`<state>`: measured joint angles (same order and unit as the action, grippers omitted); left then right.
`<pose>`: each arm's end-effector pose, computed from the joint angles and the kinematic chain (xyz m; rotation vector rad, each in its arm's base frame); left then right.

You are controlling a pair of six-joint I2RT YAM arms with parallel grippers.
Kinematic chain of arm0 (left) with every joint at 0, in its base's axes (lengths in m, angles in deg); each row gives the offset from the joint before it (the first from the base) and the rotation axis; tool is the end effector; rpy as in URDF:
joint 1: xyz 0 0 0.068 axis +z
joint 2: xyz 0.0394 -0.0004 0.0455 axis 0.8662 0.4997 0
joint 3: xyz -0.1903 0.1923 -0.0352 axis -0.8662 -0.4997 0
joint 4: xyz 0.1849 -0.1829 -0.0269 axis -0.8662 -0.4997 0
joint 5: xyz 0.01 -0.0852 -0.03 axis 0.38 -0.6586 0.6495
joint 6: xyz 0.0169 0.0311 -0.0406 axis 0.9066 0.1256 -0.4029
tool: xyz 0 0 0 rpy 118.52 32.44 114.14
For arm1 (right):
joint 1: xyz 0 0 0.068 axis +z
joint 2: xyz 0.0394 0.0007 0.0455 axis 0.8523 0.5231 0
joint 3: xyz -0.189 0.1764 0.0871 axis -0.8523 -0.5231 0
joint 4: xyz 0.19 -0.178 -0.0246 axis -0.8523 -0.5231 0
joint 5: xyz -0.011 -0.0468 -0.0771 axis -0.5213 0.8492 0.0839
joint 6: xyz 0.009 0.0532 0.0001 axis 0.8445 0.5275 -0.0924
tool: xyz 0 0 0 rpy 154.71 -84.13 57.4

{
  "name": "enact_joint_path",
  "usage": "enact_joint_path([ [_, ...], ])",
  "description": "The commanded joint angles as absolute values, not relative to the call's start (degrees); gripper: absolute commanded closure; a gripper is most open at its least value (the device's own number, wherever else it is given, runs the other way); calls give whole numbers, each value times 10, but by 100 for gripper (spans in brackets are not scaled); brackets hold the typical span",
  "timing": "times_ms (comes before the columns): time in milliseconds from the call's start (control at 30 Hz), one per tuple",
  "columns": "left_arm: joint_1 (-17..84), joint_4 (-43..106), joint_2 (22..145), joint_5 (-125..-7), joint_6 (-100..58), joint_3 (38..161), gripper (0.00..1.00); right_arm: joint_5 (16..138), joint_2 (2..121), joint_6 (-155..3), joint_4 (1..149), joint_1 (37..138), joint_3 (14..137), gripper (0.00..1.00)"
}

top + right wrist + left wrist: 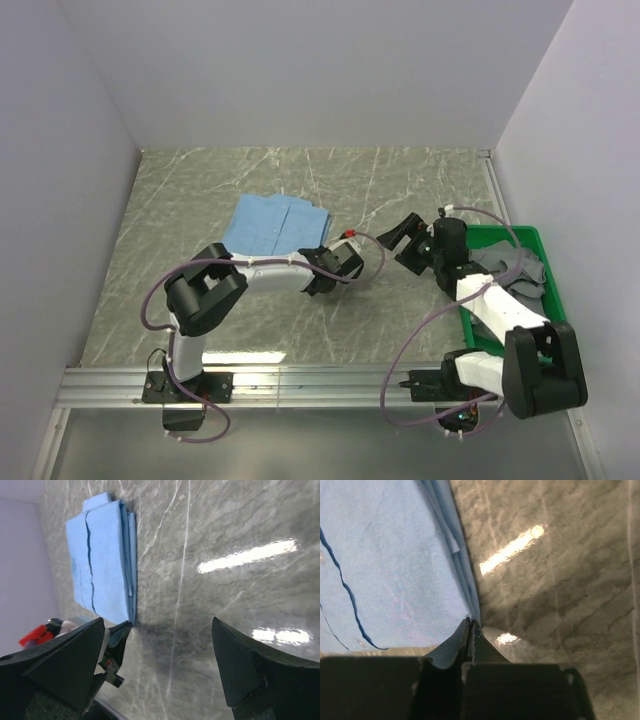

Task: Fold and stack the long sleeve shirts
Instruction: Fold the shirt

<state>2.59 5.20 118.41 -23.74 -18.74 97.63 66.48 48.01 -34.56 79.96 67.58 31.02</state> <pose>0.2226 -0.3112 0.1525 0.8409 2.2965 0.3306 0.2377 0.0495 0.2032 0.5565 2.1683 0.9071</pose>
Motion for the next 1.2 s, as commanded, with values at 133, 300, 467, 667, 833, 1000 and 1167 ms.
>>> enact_joint_path([
  [133, 49, 75, 1098, -315, -225, 969, 100, 599, 580, -219, 984, 673, 300, 4],
  [300, 54, 73, 1085, -344, -241, 965, 100, 583, 677, -189, 1033, 706, 340, 3],
  [467, 57, 71, 1077, -363, -251, 965, 100, 592, 770, -155, 1077, 751, 375, 3],
  [667, 59, 62, 1078, -381, -265, 979, 100, 601, 861, -115, 1127, 807, 419, 3],
  [833, 59, 59, 1072, -391, -274, 986, 99, 624, 901, -120, 1094, 841, 465, 3],
  [1000, 61, 56, 1067, -396, -280, 990, 99, 631, 935, -116, 1084, 868, 488, 4],
  [1167, 62, 53, 1067, -403, -291, 996, 99, 621, 963, -120, 1088, 880, 508, 8],
])
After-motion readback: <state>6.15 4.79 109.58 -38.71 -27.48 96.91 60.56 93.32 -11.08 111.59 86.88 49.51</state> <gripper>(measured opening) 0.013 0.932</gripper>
